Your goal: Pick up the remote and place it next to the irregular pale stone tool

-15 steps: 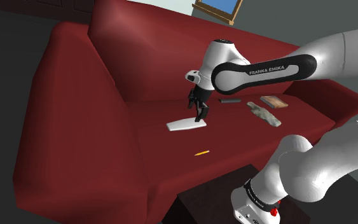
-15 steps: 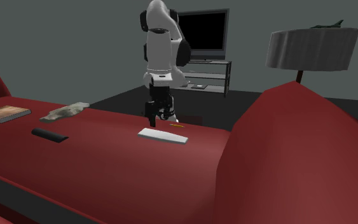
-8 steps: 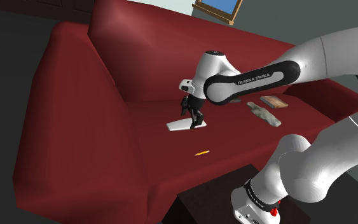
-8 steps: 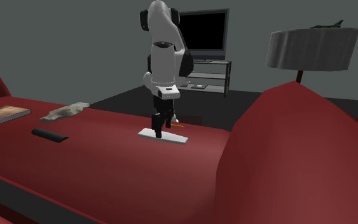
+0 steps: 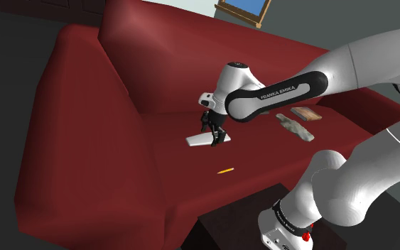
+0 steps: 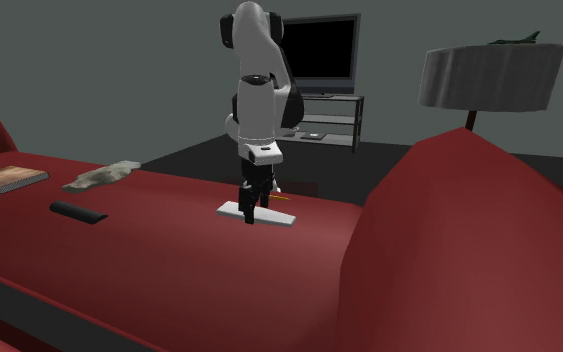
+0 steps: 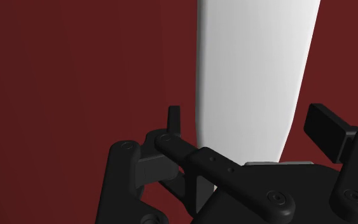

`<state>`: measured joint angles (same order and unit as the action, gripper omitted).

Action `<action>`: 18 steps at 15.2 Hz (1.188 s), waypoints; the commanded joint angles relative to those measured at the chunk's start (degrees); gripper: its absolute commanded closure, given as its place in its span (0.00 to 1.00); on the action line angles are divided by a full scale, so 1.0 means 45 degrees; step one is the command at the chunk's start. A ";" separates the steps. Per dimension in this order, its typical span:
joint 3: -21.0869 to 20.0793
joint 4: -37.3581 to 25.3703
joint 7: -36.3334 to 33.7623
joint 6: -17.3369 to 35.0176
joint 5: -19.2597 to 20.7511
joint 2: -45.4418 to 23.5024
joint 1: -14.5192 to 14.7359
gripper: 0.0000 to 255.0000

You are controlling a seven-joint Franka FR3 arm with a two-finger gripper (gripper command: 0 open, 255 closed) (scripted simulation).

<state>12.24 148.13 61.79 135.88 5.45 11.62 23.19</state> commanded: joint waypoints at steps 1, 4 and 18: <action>-0.0001 -0.0001 -0.0001 0.0004 -0.0001 -0.0004 0.0001 0.00; 0.0000 0.0000 0.0000 0.0002 0.0000 -0.0002 0.0000 1.00; -0.0080 -0.0434 -0.0062 -0.1197 0.0078 0.0769 -0.0023 1.00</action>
<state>11.93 146.71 61.51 131.57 5.76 14.55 23.11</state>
